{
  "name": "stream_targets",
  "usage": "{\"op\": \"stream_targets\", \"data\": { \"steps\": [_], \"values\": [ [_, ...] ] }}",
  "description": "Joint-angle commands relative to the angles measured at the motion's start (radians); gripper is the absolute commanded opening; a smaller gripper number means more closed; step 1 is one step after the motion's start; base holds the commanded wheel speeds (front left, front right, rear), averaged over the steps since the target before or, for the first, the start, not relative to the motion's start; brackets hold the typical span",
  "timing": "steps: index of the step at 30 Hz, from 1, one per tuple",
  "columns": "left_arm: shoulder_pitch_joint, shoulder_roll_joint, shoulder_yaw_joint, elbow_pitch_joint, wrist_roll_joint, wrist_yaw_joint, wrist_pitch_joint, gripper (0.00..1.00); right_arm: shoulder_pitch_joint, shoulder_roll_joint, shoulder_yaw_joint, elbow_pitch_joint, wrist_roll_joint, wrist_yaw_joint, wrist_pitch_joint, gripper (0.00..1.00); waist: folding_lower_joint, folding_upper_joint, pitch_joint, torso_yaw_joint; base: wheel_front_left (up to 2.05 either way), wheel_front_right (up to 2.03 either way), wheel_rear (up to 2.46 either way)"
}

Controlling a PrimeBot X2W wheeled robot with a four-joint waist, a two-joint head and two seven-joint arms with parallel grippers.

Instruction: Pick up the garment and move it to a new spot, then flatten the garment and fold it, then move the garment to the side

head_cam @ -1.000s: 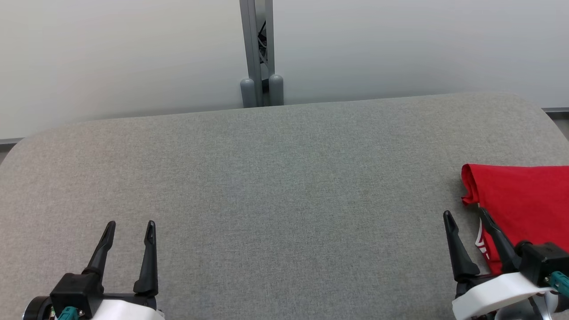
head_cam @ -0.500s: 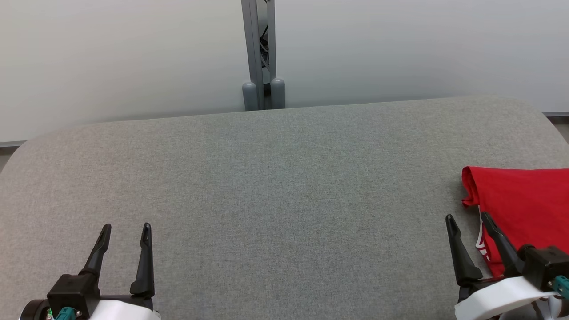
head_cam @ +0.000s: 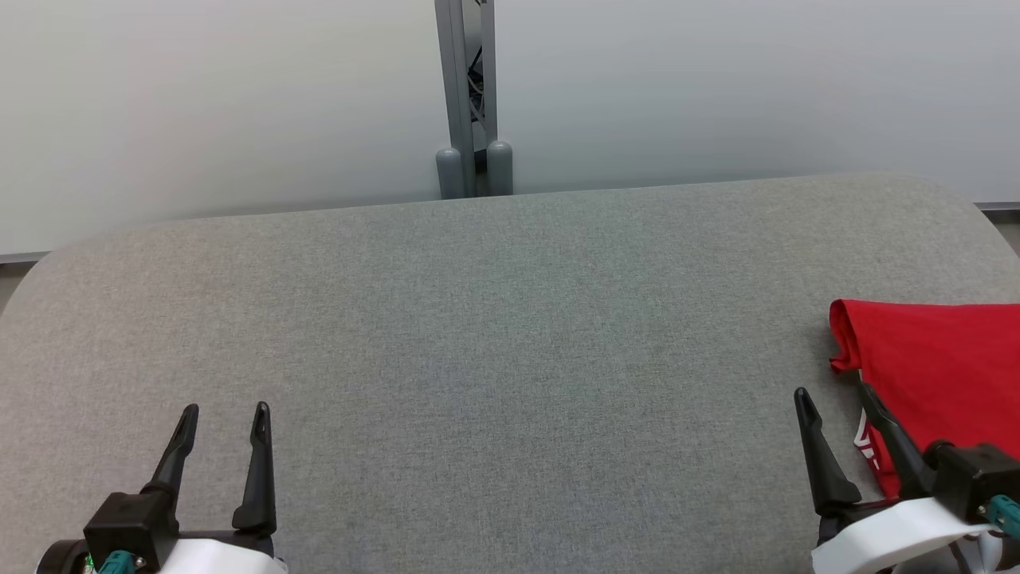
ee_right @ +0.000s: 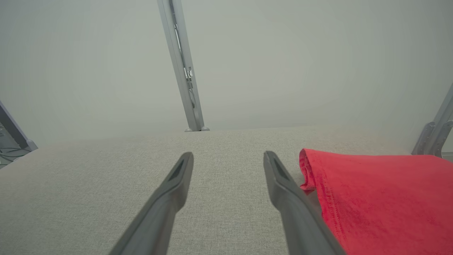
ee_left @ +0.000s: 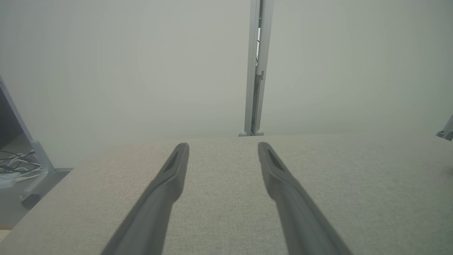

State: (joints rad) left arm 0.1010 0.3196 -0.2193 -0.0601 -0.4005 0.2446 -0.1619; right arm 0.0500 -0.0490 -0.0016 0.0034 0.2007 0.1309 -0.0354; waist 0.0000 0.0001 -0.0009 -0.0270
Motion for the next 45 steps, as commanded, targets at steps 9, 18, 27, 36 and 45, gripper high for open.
{"op": "stream_targets", "data": {
  "steps": [9, 18, 27, 36, 45],
  "values": [
    [0.008, -0.032, -0.008, 0.024, -0.082, -0.026, -0.004, 0.0, 0.0, -0.004, -0.012, 0.035, 0.108, 0.0, 0.027, 0.0, 0.0, -0.0001, 0.001, 0.002, 0.0, 0.0, 0.0],
    [-0.001, -0.061, -0.005, 0.039, -0.224, -0.07, -0.016, 0.0, -0.022, -0.02, -0.057, 0.069, 0.283, 0.0, 0.088, 0.0, 0.0, -0.0001, 0.002, 0.004, 0.0, 0.0, 0.0],
    [-0.006, -0.085, -0.003, 0.047, -0.337, -0.106, -0.026, 0.0, -0.041, -0.025, -0.102, 0.096, 0.415, 0.0, 0.143, 0.0, 0.0, -0.0001, 0.003, 0.005, 0.0, 0.0, 0.0],
    [-0.011, -0.111, 0.0, 0.057, -0.464, -0.145, -0.037, 0.0, -0.063, -0.028, -0.157, 0.126, 0.558, 0.0, 0.209, 0.0, 0.0, -0.0001, 0.005, 0.008, 0.0, 0.0, 0.0],
    [-0.015, -0.133, 0.002, 0.065, -0.567, -0.178, -0.046, 0.0, -0.082, -0.028, -0.206, 0.15, 0.673, 0.0, 0.265, 0.0, 0.0, -0.0001, 0.006, 0.01, 0.0, 0.0, 0.0]
  ]
}}
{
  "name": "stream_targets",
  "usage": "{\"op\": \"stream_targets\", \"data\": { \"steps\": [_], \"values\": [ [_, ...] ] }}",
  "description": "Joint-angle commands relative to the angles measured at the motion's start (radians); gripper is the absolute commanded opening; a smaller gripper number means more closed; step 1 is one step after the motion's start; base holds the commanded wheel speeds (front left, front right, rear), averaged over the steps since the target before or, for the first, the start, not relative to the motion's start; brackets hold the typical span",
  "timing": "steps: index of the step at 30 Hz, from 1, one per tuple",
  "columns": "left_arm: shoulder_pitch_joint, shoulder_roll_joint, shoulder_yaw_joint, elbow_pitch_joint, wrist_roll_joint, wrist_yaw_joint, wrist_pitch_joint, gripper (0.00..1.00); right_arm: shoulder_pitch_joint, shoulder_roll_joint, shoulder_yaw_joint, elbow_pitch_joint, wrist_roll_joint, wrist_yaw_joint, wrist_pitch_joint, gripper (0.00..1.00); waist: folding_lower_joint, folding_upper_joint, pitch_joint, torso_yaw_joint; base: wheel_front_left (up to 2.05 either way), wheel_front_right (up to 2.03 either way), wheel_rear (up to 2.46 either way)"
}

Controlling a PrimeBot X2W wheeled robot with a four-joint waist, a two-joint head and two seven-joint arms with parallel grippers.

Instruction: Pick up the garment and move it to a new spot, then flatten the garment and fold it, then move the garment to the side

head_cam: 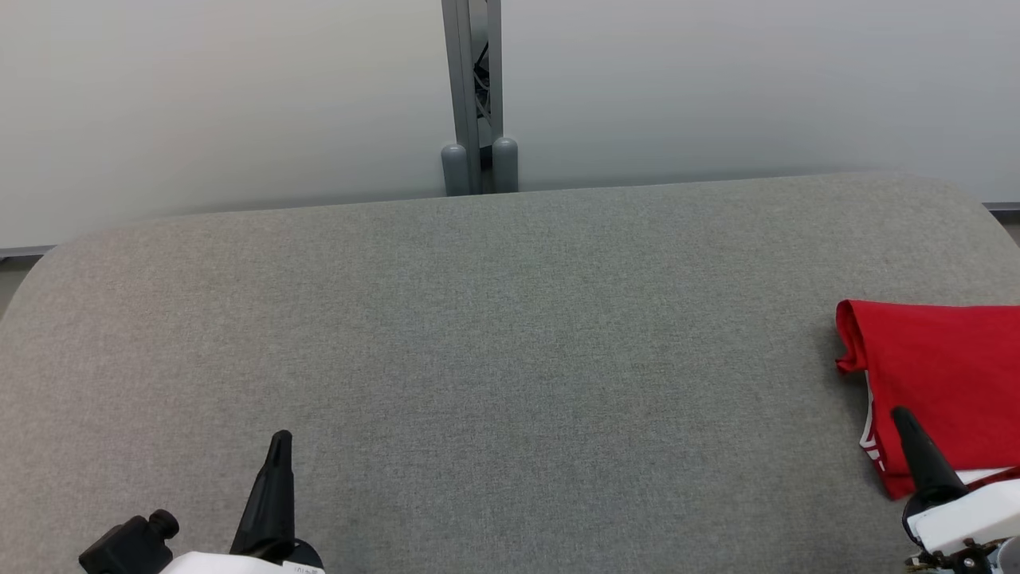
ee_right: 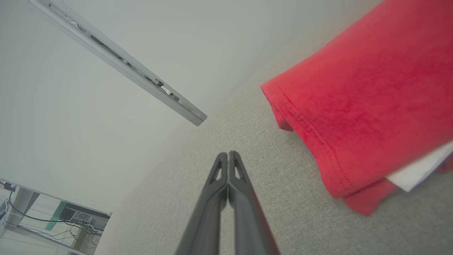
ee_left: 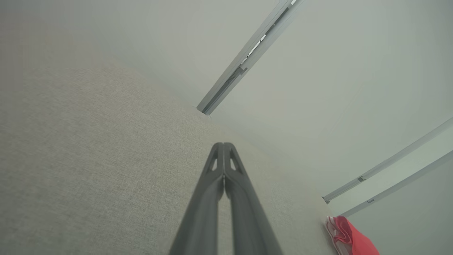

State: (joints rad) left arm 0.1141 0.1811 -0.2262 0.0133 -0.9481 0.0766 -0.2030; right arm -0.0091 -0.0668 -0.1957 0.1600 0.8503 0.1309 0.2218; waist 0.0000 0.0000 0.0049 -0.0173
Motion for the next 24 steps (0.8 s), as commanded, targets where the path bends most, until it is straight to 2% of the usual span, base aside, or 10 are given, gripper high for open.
{"op": "stream_targets", "data": {
  "steps": [1, 24],
  "values": [
    [-0.028, 0.003, 0.009, -0.008, -0.031, -0.013, -0.006, 0.0, -0.024, -0.011, -0.017, -0.004, 0.035, 0.0, 0.014, 0.0, 0.0, 0.0, 0.0, 0.0, 0.0, 0.0, 0.0],
    [-0.035, -0.043, 0.012, 0.01, -0.245, -0.081, -0.025, 0.0, -0.065, -0.01, -0.12, 0.047, 0.271, 0.0, 0.133, 0.0, 0.0, 0.0, 0.003, 0.005, 0.0, 0.0, 0.0]
  ]
}}
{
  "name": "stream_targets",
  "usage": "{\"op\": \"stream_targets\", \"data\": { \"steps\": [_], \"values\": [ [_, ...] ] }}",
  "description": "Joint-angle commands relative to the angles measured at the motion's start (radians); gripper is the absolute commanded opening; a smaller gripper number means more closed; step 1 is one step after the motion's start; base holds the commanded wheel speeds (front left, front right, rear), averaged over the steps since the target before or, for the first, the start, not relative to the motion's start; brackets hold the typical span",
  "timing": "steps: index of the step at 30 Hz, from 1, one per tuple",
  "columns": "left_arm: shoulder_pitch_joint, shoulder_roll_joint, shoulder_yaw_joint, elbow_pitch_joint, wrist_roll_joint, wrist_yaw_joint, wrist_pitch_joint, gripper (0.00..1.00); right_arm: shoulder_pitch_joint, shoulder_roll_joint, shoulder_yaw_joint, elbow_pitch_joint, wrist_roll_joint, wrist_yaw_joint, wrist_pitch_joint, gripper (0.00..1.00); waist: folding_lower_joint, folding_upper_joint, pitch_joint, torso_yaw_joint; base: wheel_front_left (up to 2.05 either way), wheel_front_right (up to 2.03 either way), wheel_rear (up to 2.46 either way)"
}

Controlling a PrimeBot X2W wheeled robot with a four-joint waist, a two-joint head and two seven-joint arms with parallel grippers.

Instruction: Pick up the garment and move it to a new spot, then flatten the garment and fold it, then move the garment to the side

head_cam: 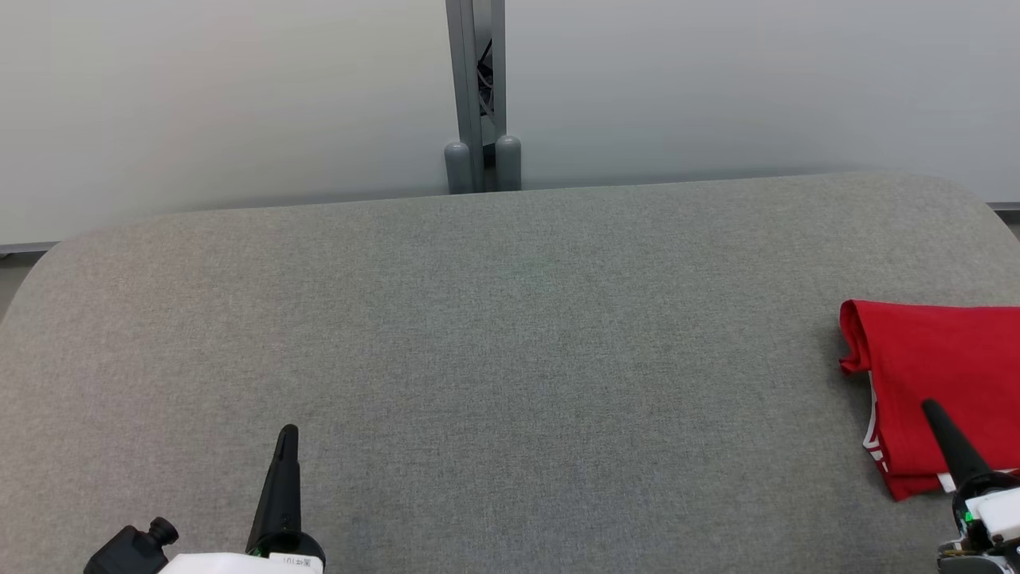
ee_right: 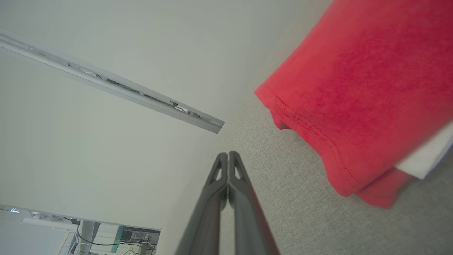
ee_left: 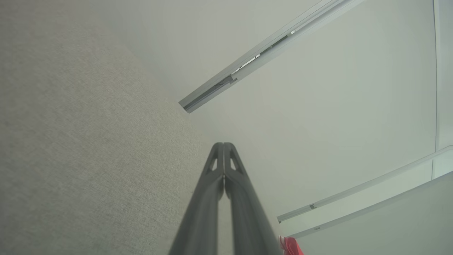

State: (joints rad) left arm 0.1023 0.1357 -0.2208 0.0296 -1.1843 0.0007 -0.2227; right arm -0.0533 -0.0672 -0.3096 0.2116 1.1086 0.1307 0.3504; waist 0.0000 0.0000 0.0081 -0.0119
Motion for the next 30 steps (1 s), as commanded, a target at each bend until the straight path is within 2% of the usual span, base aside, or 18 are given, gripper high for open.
{"op": "stream_targets", "data": {
  "steps": [1, 30],
  "values": [
    [-0.023, 0.001, 0.007, -0.006, -0.017, -0.008, -0.006, 0.0, -0.023, -0.01, -0.01, -0.002, 0.022, 0.0, 0.009, 0.0, 0.0, 0.0, 0.0, 0.0, 0.0, 0.0, 0.0],
    [-0.031, -0.046, 0.011, 0.013, -0.24, -0.078, -0.024, 0.0, -0.063, -0.009, -0.117, 0.05, 0.267, 0.0, 0.132, 0.0, 0.0, 0.0, 0.004, 0.007, 0.0, 0.0, 0.0]
  ]
}}
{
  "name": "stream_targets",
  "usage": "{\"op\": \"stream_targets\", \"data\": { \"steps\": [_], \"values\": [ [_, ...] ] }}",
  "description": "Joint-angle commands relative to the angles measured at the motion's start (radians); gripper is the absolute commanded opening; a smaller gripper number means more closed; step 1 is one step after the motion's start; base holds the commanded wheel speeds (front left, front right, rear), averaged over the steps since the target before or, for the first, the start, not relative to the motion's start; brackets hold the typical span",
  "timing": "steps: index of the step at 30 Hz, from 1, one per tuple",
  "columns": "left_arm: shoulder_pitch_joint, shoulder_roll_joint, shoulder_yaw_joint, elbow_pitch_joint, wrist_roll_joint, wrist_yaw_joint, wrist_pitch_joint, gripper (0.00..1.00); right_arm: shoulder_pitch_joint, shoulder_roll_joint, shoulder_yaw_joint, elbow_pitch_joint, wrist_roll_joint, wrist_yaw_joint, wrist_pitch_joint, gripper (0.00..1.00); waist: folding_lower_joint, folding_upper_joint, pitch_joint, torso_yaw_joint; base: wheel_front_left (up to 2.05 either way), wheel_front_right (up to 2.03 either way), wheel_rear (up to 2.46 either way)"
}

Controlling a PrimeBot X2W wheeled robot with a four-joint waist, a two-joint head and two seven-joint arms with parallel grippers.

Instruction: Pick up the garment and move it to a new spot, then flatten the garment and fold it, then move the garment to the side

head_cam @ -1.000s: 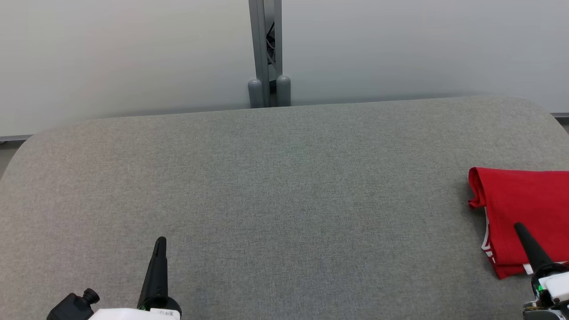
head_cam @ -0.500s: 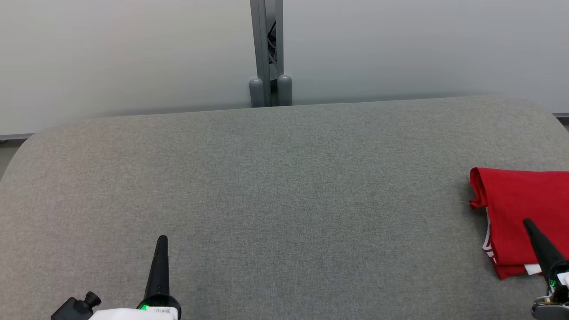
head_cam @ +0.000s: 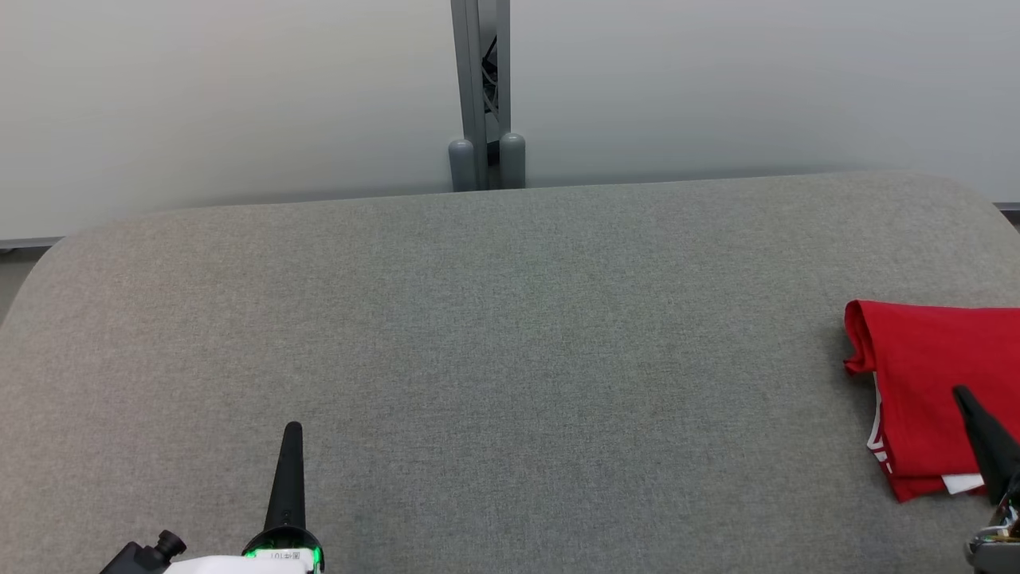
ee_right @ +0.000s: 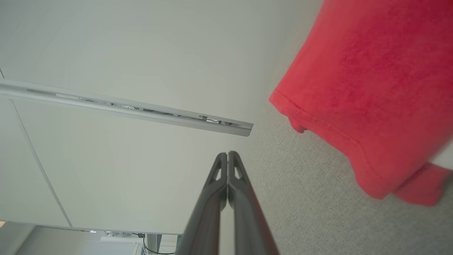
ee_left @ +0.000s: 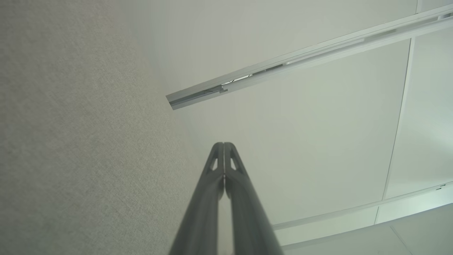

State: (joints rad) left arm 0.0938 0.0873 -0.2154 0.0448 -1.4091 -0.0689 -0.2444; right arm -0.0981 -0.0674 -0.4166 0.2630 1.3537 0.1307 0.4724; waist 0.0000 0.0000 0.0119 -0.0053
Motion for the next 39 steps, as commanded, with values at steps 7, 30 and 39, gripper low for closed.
{"op": "stream_targets", "data": {
  "steps": [7, 30, 39],
  "values": [
    [-0.025, -0.008, 0.006, 0.002, -0.063, -0.023, -0.007, 0.0, -0.026, -0.009, -0.032, 0.01, 0.073, 0.0, 0.036, 0.0, 0.0, 0.0, 0.001, 0.002, 0.0, 0.0, 0.0],
    [-0.025, -0.037, 0.008, 0.014, -0.196, -0.066, -0.019, 0.0, -0.05, -0.009, -0.095, 0.043, 0.223, 0.0, 0.109, 0.0, 0.0, 0.0, 0.004, 0.007, 0.0, 0.0, 0.0],
    [-0.025, -0.038, 0.008, 0.014, -0.2, -0.067, -0.019, 0.0, -0.049, -0.008, -0.097, 0.043, 0.224, 0.0, 0.111, 0.0, 0.0, 0.0, 0.004, 0.007, 0.0, 0.0, 0.0]
  ]
}}
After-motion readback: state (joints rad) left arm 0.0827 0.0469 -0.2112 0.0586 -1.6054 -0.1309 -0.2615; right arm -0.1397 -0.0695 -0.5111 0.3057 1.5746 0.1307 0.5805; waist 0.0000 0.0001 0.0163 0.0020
